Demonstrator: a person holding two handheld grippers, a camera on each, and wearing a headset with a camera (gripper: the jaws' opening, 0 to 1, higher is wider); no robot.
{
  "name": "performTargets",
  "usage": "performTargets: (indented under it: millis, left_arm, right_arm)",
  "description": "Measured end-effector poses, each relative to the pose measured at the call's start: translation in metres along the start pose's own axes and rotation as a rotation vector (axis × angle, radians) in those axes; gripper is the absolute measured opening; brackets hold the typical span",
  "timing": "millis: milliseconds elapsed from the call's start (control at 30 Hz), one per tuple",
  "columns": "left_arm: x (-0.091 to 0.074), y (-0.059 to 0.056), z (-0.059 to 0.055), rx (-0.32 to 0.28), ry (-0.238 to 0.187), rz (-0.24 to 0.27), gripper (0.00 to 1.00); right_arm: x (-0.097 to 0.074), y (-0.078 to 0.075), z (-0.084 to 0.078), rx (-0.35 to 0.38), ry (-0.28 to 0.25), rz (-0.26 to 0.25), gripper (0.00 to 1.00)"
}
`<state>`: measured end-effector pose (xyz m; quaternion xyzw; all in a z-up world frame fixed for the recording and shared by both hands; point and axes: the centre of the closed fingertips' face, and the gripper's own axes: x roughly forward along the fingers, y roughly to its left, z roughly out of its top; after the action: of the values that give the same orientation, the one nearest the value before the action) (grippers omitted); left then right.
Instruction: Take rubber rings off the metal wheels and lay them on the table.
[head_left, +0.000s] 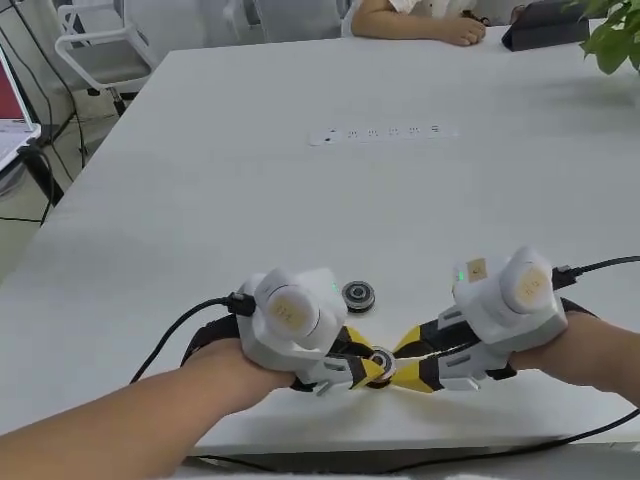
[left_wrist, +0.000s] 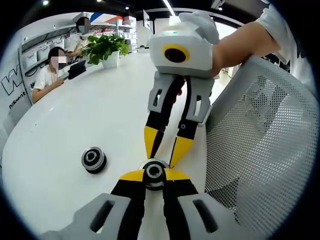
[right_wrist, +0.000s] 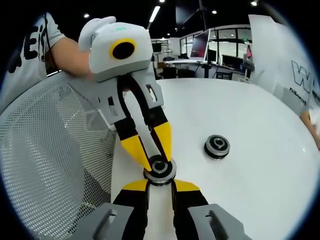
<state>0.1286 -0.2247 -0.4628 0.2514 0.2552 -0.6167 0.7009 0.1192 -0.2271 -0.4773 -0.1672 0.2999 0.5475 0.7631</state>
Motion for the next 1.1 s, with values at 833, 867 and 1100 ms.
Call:
performTargets:
  millis: [833,867,1100]
  left_arm:
    - [0.0009,0.0003,0.0001,-0.031,-0.003,0.008,0.07]
    - [0.0009,0.0005,0.0002,-0.032,-0.003,0.009,0.07]
    - [0.0010,0.0009,0.0003,-0.032,-0.003,0.012,0.07]
  right_arm:
    - [0.0009,-0.0026,-0.0050,0.116,0.009,0.004,0.00]
    - [-0.0007,-0.0036,-0.0071,0.147,0.015,0.000,0.01]
    - [-0.0006,-0.0042,-0.0074,0.151,0.022,-0.009,0.00]
